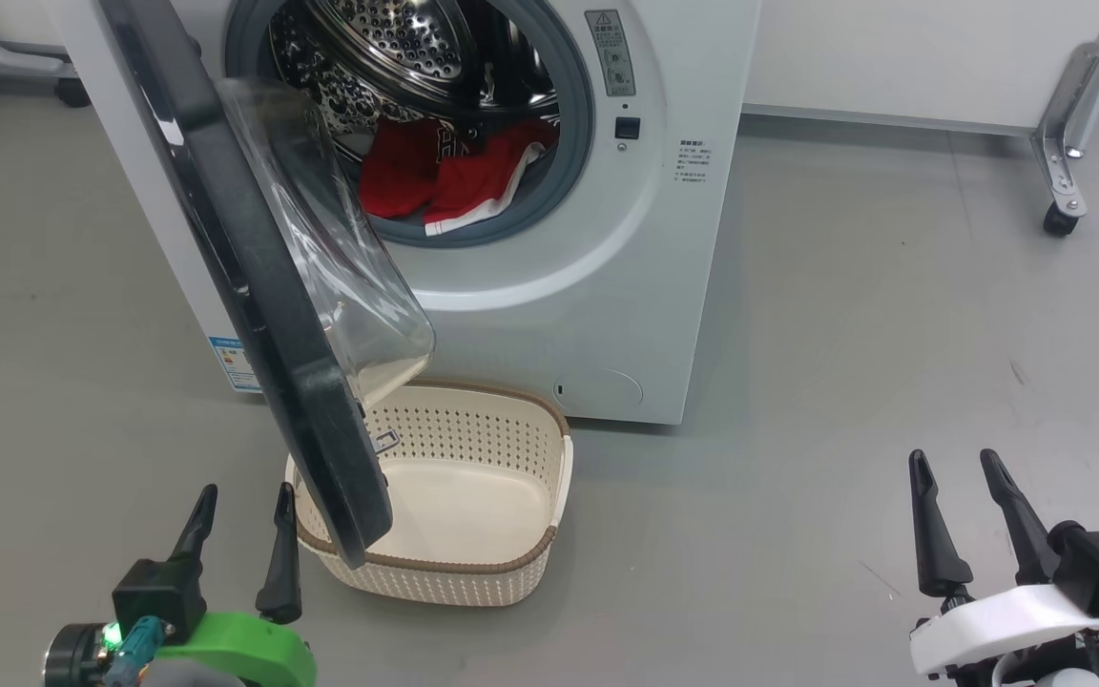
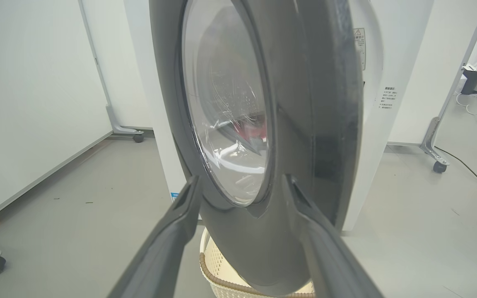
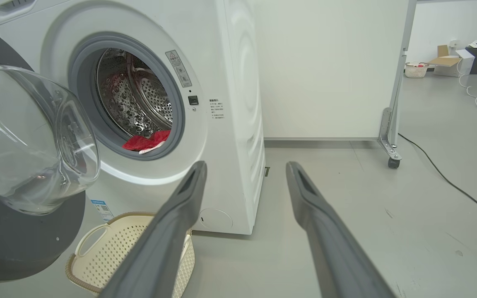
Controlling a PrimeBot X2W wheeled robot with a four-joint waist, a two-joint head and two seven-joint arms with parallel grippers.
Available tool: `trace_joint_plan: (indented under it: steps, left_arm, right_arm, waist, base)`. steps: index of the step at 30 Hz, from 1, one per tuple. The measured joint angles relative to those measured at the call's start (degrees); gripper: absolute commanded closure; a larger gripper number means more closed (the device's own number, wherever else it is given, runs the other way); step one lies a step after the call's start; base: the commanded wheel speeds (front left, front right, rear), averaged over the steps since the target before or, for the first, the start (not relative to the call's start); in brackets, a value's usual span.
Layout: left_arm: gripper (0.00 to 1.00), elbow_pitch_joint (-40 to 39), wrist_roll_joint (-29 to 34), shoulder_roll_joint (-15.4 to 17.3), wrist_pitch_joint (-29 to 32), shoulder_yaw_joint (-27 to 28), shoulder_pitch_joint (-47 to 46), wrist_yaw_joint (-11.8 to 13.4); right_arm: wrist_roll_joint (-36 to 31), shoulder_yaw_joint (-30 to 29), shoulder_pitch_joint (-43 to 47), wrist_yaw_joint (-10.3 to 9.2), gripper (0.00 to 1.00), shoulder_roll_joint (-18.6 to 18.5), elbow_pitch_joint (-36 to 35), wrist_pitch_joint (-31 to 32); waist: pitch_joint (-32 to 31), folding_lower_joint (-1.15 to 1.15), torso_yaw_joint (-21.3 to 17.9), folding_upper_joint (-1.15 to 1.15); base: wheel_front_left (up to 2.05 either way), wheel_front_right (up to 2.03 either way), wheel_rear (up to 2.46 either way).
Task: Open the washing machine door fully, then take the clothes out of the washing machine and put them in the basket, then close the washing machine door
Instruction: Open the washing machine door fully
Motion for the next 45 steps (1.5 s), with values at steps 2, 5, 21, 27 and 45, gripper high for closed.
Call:
trace_joint_plan:
  steps: [2,5,21,27,45]
  left_arm:
    - [0.00,0.00,0.05,-0.04,0.00,0.00,0.00,-0.02]
    - [0.00,0.02,0.30,-0.13,0.00,-0.01,0.00,-0.09]
    - [0.00,0.07,1.16,-0.69,0.00,0.30,0.00,-0.26]
    - [0.00,0.07,1.41,-0.81,0.00,0.49,0.00,-0.33]
    - [1.00,-3.72,2.50,-0.99,0.00,2.52,-0.21,-1.18]
  right_arm:
    - [-0.19,-0.23,0.21,0.00,0.00,0.25,-0.23,0.00]
    - [-0.57,-0.66,0.79,0.00,0.00,0.58,-0.65,0.00]
    - [-2.99,-2.22,2.28,0.26,0.00,2.11,-1.66,0.00]
    - [-3.64,-2.63,2.50,0.86,0.00,2.71,-1.78,0.00]
    - [-5.38,-4.26,3.28,2.22,0.00,4.49,-1.87,0.00]
  waist:
    - [0.00,0.00,-0.01,0.00]
    - [0.02,0.00,0.00,0.00]
    - [0.39,0.00,0.26,0.00]
    - [0.60,0.00,0.38,0.00]
    - [1.12,0.00,0.59,0.00]
  base:
    - [0.00,0.00,0.00]
    - [0.00,0.00,0.00]
    - [0.00,0.00,0.00]
    - [0.00,0.00,0.00]
    - [0.00,0.00,0.00]
